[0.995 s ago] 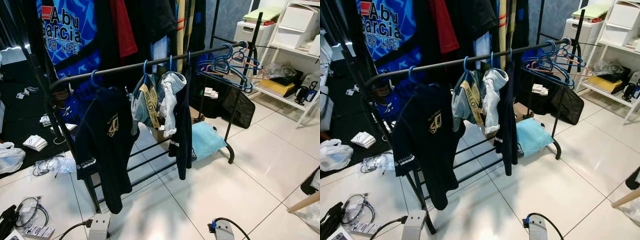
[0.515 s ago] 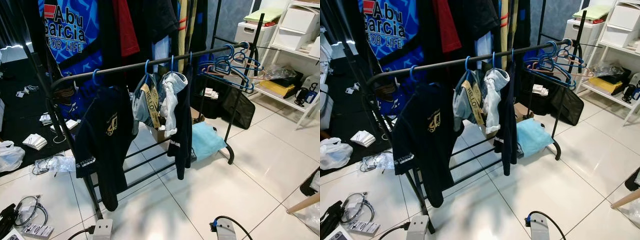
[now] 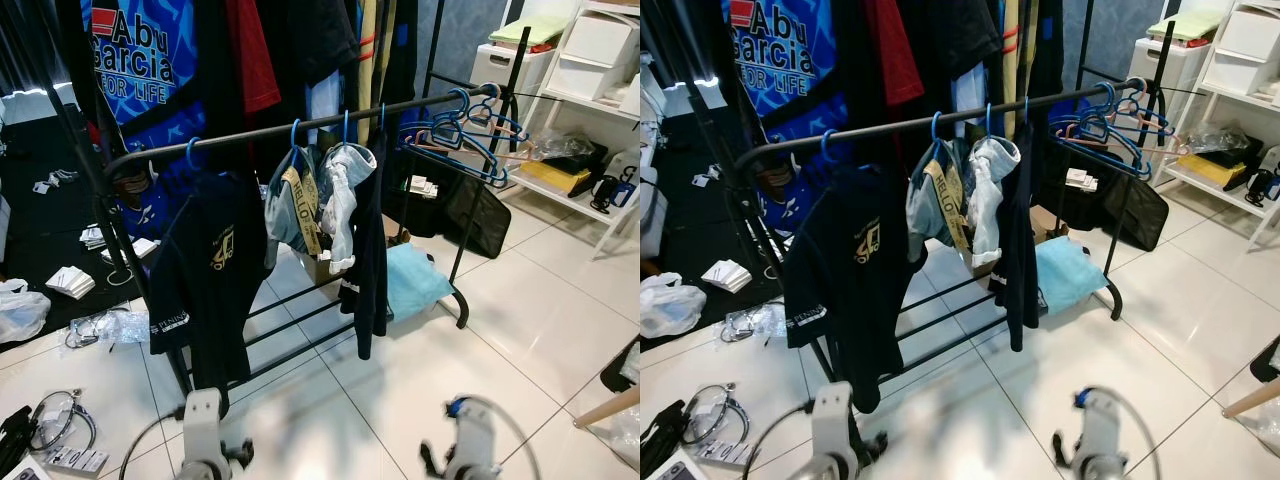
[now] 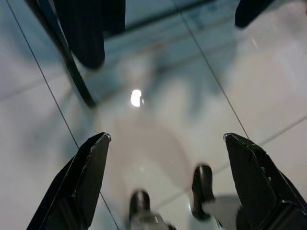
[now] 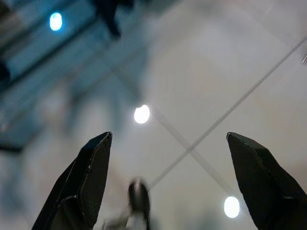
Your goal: Hang hanger
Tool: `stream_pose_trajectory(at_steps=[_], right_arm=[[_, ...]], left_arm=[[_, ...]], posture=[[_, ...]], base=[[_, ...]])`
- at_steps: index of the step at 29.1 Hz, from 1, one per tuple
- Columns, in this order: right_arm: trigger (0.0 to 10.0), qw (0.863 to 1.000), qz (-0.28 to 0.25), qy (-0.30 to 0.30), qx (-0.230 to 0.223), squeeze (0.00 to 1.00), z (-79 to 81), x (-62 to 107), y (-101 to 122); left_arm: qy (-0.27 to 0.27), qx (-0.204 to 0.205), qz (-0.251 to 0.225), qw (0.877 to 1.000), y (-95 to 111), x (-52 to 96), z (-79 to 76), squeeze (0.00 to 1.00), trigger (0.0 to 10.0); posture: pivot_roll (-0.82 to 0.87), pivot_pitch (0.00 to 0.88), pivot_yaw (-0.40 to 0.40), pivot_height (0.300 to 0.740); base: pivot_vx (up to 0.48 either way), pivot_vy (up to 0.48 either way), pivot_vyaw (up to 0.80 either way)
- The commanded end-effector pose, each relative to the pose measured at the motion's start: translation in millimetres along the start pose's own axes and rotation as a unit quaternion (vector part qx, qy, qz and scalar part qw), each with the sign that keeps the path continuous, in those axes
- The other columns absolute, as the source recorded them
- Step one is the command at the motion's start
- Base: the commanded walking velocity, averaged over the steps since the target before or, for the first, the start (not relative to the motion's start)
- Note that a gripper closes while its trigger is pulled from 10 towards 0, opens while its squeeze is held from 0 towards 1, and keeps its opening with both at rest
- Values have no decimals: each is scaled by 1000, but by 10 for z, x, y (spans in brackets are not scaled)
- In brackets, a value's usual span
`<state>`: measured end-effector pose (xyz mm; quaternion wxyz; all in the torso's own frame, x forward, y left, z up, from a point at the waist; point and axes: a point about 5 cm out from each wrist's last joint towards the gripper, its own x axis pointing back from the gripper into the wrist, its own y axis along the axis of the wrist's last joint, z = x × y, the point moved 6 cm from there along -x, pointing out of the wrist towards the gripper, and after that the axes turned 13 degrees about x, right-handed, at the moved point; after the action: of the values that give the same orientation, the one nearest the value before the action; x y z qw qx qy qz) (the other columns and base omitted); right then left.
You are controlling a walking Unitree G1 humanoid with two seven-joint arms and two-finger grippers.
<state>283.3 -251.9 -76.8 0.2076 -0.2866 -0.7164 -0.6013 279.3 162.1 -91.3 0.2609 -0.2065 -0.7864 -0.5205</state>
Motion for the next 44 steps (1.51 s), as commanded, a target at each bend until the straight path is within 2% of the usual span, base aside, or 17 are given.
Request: stream_pose_trajectory(at_steps=[1, 3, 5, 11, 13, 14, 17, 18, 19, 24, 25, 28, 30, 31, 32, 37, 44], right_arm=[[10000, 999, -24, 21, 5, 0, 112, -13, 109], [10000, 999, -41, 27, 9, 0, 128, -22, 201], [10000, 995, -88, 46, 26, 0, 193, -27, 433], [10000, 986, -126, 86, 61, 0, 327, 6, 556], [10000, 980, -138, 111, 92, 0, 393, 36, 557], [10000, 980, -138, 111, 92, 0, 393, 36, 557], [10000, 978, -137, 114, 109, 0, 367, 45, 535], [10000, 978, -137, 114, 109, 0, 367, 45, 535], [10000, 981, -114, 106, 115, 0, 309, 31, 444], [10000, 983, -104, 104, 113, 0, 286, 28, 399], [10000, 986, -89, 100, 97, 0, 251, 27, 323], [10000, 986, -89, 100, 97, 0, 251, 27, 323], [10000, 991, -68, 95, 65, 0, 218, 28, 216], [10000, 991, -68, 95, 65, 0, 218, 28, 216], [10000, 992, -65, 96, 58, 0, 220, 29, 198], [10000, 991, -68, 99, 57, 0, 233, 29, 214], [10000, 990, -78, 100, 65, 0, 227, 21, 288]], left_arm=[[-5, -18, -15, 1000, 93, 17, 89, 0, 10000], [-7, -21, -28, 999, 174, 26, 145, 0, 10000], [-11, -29, -67, 997, 397, 67, 287, 0, 10000], [-17, -55, -136, 989, 647, 149, 339, 0, 10000], [-45, -76, -203, 975, 873, 256, 214, 0, 10000], [-45, -76, -203, 975, 873, 256, 214, 0, 10000], [-107, -86, -268, 954, 1170, 436, -59, 0, 10000], [-107, -86, -268, 954, 1170, 436, -59, 0, 10000], [-135, -109, -308, 936, 1467, 578, -183, 0, 10000], [-149, -113, -326, 927, 1615, 655, -235, 0, 10000], [-171, -113, -351, 914, 1817, 765, -326, 0, 10000], [-171, -113, -351, 914, 1817, 765, -326, 0, 10000], [-213, -117, -398, 884, 2162, 985, -601, 0, 10000], [-213, -117, -398, 884, 2162, 985, -601, 0, 10000], [-216, -116, -415, 876, 2255, 1038, -674, 0, 10000], [-190, -109, -436, 873, 2355, 1031, -683, 0, 10000], [-178, -96, -444, 873, 2408, 1035, -701, 0, 10000]], posture=[[19, 0, -4, 740], [19, 0, -4, 740], [13, 0, -3, 740], [14, 0, -12, 740], [11, 0, -16, 740], [11, 0, -16, 740], [11, 0, -26, 740], [11, 0, -26, 740], [15, 0, -35, 740], [16, 0, -35, 740], [28, 0, -43, 740], [28, 0, -43, 740], [27, 0, -44, 740], [27, 0, -44, 740], [22, 0, -44, 740], [19, 0, -44, 740], [13, 0, -46, 740]], base=[[0, 0, 0], [0, 0, 0], [0, 0, 0], [0, 0, 0], [0, 0, 0], [0, 0, 0], [0, 0, 0], [0, 0, 0], [0, 0, 0], [0, 0, 0], [0, 0, 0], [0, 0, 0], [0, -240, 0], [0, -480, 0], [0, -480, 0], [0, -459, 0], [0, 0, 0]])
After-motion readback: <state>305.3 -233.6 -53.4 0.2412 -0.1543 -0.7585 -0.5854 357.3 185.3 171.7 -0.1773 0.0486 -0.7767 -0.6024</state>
